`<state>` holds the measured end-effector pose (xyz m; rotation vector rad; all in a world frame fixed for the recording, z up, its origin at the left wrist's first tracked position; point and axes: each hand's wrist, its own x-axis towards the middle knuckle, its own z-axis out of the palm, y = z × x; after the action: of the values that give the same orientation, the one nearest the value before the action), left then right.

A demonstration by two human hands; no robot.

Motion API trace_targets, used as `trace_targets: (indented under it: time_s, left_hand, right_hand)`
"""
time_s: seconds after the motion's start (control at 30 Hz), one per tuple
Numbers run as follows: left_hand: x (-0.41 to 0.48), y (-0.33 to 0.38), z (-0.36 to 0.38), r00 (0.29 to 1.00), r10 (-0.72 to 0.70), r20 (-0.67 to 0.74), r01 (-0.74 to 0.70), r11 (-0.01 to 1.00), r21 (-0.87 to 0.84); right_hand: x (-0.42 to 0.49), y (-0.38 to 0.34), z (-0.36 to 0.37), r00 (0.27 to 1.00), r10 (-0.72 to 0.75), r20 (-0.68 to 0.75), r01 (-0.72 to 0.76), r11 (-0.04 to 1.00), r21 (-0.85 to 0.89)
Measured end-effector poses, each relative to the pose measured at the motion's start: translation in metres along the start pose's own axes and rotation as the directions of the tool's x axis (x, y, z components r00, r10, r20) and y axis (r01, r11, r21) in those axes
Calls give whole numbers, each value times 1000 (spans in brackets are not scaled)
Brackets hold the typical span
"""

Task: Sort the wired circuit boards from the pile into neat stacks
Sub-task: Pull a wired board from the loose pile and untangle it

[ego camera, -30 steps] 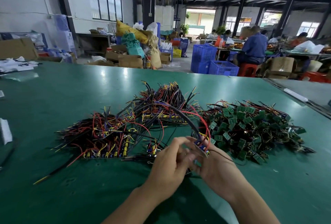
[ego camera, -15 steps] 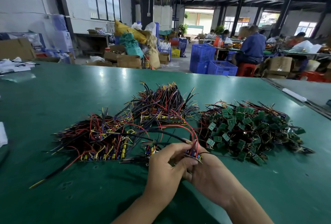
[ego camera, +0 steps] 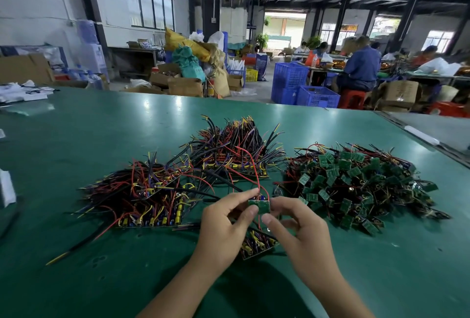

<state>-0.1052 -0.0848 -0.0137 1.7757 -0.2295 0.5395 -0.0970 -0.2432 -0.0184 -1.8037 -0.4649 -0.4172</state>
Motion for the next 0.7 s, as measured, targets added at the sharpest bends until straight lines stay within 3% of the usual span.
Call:
trace_targets:
  time_s: [0.33,0.47,0.7]
  left_hand:
    - [-4,4,0,992,-51,112,51,999,0]
    - [-2,5,-2,994,-7,109,10,1000,-26]
    - [-2,7,0,986,-104,131,121,984,-128]
  right_hand:
    - [5,5,-9,996,-76,39,80,990,-120]
    - [5,7,-9,994,-82,69,86,994,-70]
    - [7,6,-14,988,-65,144,63,998,20]
